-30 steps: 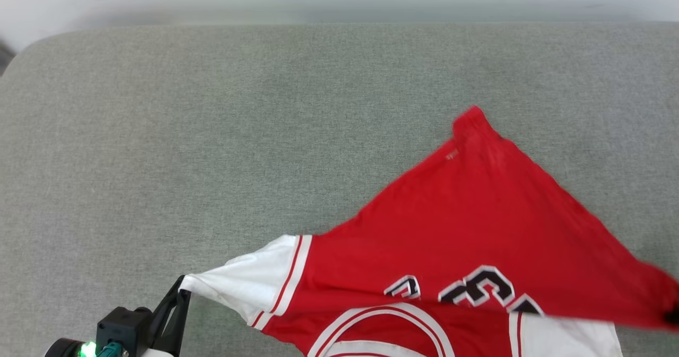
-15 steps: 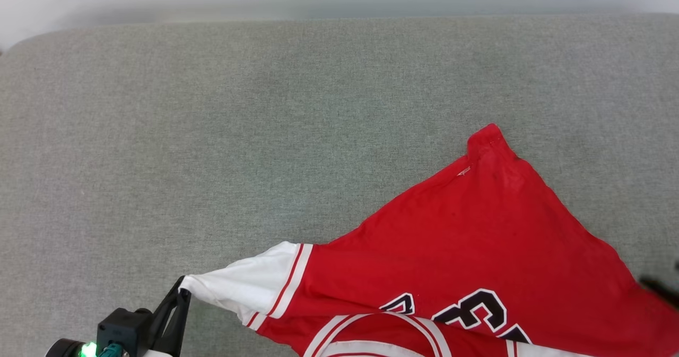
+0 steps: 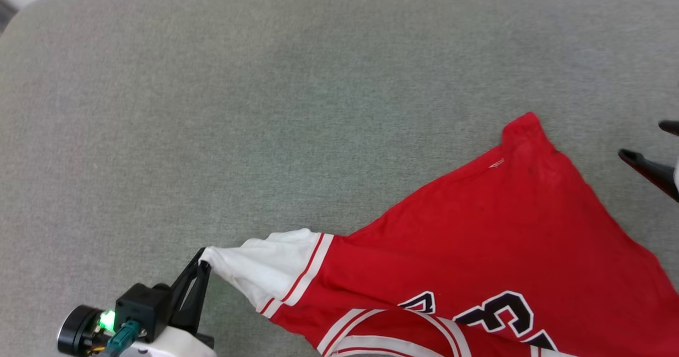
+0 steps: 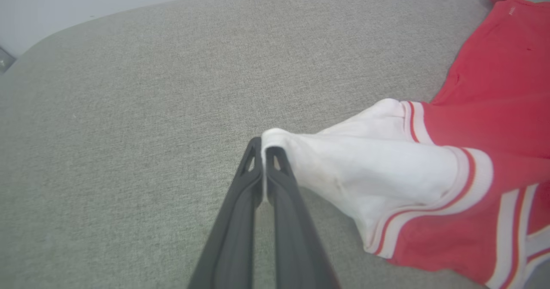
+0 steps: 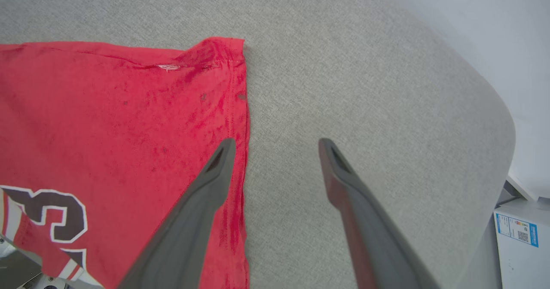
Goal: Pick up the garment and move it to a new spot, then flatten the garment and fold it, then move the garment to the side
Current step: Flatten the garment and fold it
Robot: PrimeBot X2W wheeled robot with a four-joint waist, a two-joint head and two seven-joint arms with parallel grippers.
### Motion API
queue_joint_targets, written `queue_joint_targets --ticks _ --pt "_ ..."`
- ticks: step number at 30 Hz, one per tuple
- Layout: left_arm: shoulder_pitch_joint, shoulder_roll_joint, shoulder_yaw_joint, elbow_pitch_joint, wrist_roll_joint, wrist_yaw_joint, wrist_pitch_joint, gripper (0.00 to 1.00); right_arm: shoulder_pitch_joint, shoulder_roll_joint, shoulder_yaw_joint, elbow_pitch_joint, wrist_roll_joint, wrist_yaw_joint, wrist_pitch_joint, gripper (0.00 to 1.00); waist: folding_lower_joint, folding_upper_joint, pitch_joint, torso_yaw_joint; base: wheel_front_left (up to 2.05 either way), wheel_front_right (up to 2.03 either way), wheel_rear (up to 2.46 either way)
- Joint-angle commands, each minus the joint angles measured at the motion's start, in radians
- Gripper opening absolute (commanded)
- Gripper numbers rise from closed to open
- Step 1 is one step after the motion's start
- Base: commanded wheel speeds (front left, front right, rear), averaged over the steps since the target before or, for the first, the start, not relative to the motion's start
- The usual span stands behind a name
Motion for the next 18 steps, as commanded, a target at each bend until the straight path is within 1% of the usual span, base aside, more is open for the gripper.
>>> queue_joint_targets --ticks 1,5,8,11,14,18 --pt "-0.025 -0.009 -0.003 0.001 0.012 -0.006 0.004 0.0 -0.07 0.026 0.044 0.024 -0.01 -0.001 0.034 1.0 0.0 0.0 0.03 0.024 0.0 0.0 0.0" --pt "-0.066 -0.029 -0.016 0.006 0.03 -0.02 0.008 0.0 -0.214 0.076 0.16 0.105 -0.031 -0.001 0.116 1.0 0.0 0.0 0.069 0.051 0.0 0.0 0.0" --pt "-0.092 -0.044 -0.023 0.01 0.04 -0.027 0.011 0.0 -0.293 0.115 0.235 0.172 -0.043 -0.001 0.146 1.0 0.0 0.0 0.097 0.068 0.0 0.0 0.0" --pt "-0.112 -0.055 -0.028 0.014 0.05 -0.032 0.011 0.0 -0.348 0.147 0.3 0.247 -0.051 -0.001 0.153 1.0 0.0 0.0 0.123 0.082 0.0 0.0 0.0" --pt "-0.129 -0.067 -0.032 0.02 0.055 -0.036 0.011 0.0 -0.384 0.177 0.345 0.314 -0.043 -0.001 0.123 1.0 0.0 0.0 0.148 0.099 0.0 0.0 0.0" --pt "-0.145 -0.086 -0.04 0.032 0.06 -0.044 0.007 0.0 -0.386 0.184 0.435 0.38 -0.036 -0.001 0.095 1.0 0.0 0.0 0.169 0.114 0.0 0.0 0.0"
